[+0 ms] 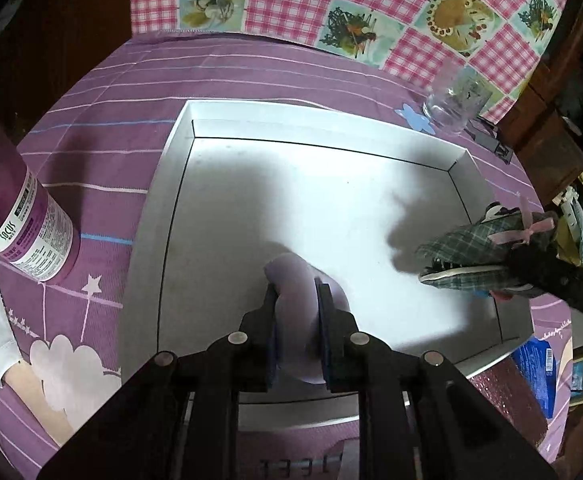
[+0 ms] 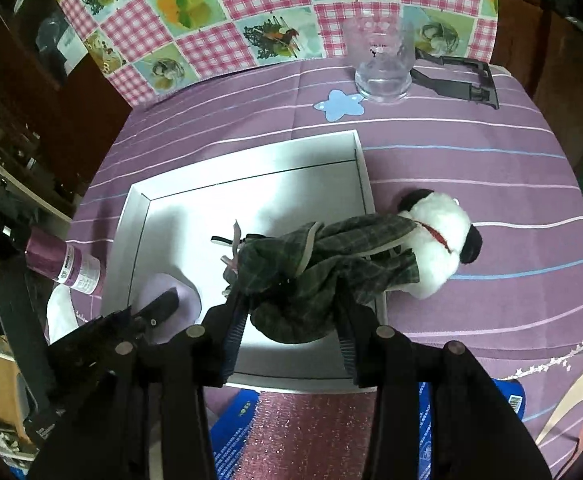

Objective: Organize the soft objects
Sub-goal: 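Carry the plaid bag and lavender sponge into the white box tray with both tools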

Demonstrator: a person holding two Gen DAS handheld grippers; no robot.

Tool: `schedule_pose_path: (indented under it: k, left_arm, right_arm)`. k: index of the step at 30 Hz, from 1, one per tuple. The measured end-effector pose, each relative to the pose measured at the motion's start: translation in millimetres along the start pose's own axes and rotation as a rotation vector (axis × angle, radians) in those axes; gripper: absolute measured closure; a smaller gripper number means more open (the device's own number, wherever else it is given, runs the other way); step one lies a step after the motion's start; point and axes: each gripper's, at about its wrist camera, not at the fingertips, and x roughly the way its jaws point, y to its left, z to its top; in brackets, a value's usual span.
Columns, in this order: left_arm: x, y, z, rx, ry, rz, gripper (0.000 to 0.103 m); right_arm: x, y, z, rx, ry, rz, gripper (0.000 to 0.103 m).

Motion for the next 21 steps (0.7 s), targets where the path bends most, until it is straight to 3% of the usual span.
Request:
schedule_pose_path:
  k: [2,8,12,15,21]
  left_arm:
    - [0.0,2.5,1.5,-0.010,0.011,-0.011,0.087]
    - [-9.1,-0.2,-1.7,0.039,0.101,-0.026,0.087]
    - [-11.4,-5.2,-2.9,0.057,0.129,0.000,0.087]
    - [-11.6,-6.3,-3.5,0.064,0.129,0.013,0.087]
    - [-12.3,-4.1,-2.7,0.060,0.128,0.028,0.083]
  right_arm:
    - [-2.3,-2.5,0.5,0.013,-0.010,0.024,0.060]
    - [2.5,4.6,-0.6,-0.031,0.115,0.038,0.060]
    - [9.0,1.1,-2.8,0.011,0.230,0.236,0.060]
    - [21.3,-2.7,-5.2,0.048,0.304,0.312,0.061]
    - [54.2,-7.9,-12.2,0.074,0.378,0.218,0.062]
